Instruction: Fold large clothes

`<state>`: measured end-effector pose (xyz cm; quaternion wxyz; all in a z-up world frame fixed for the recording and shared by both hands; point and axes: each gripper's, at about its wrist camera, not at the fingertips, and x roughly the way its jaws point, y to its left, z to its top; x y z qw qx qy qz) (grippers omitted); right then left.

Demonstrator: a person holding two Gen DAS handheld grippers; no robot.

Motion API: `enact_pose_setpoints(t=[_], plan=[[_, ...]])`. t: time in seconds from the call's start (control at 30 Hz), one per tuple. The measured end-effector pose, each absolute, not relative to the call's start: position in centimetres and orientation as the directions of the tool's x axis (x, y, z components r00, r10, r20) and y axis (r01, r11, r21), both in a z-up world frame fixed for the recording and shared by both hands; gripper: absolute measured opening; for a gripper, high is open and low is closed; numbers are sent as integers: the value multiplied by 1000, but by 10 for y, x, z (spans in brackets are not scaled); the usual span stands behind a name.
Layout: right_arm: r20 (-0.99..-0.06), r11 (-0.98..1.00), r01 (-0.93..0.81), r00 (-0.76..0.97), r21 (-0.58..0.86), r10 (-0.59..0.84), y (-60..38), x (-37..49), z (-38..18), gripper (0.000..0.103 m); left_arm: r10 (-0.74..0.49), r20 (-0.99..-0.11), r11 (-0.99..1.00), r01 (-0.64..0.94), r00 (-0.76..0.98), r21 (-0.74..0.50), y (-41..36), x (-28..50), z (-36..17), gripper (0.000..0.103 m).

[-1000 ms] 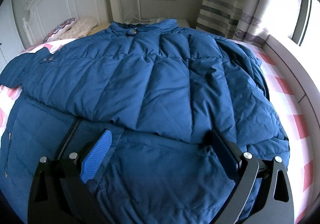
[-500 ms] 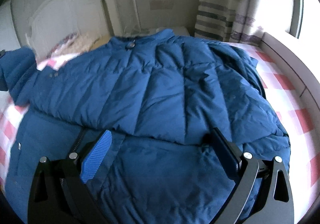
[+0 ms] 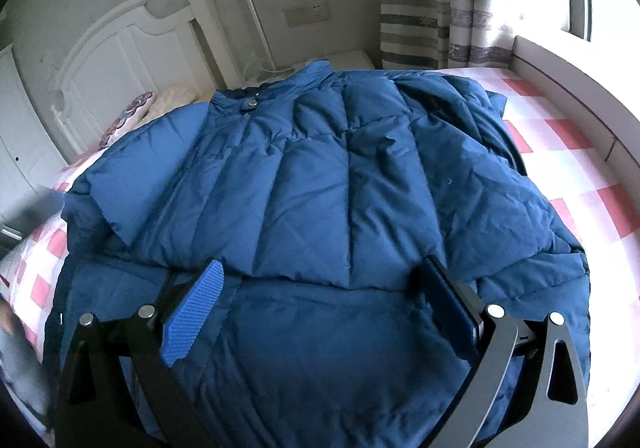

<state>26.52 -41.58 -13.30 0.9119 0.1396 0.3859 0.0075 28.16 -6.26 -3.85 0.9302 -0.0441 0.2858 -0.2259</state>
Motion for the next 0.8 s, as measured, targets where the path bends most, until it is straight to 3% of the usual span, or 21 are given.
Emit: enact_pose_setpoints(t=[0.03, 0.07, 0.17, 0.23, 0.33, 0.47, 0.6, 0.8], plan=[[-701, 960, 95, 703, 262, 122, -415, 264, -133, 95, -379, -483, 925, 316, 789, -211, -42, 274, -33, 95], [-701, 960, 95, 703, 262, 121, -415, 264, -134, 95, -291, -480, 952, 200, 828, -232, -12, 276, -31, 95], [-704, 963, 95, 701, 252, 115, -414, 264, -134, 95, -175, -560, 943, -25, 810, -330, 52, 288, -54, 93], [-708, 967, 95, 699, 237, 105, -412, 264, -135, 95, -119, -607, 942, -104, 785, -319, 70, 296, -71, 93], [-713, 972, 96, 695, 216, 90, -409, 264, -135, 95, -97, -651, 952, -121, 753, -282, 74, 302, -95, 93], [-717, 979, 101, 695, 178, 58, -403, 263, -134, 95, -43, -701, 991, -60, 712, -123, 44, 310, -115, 93], [-717, 991, 88, 697, 98, 10, -390, 263, -133, 95, -63, -709, 987, -61, 702, -148, 52, 310, -120, 94], [-684, 976, -14, 716, -218, -143, -331, 261, -129, 90, -97, -758, 976, -89, 645, -201, 60, 319, -131, 94]])
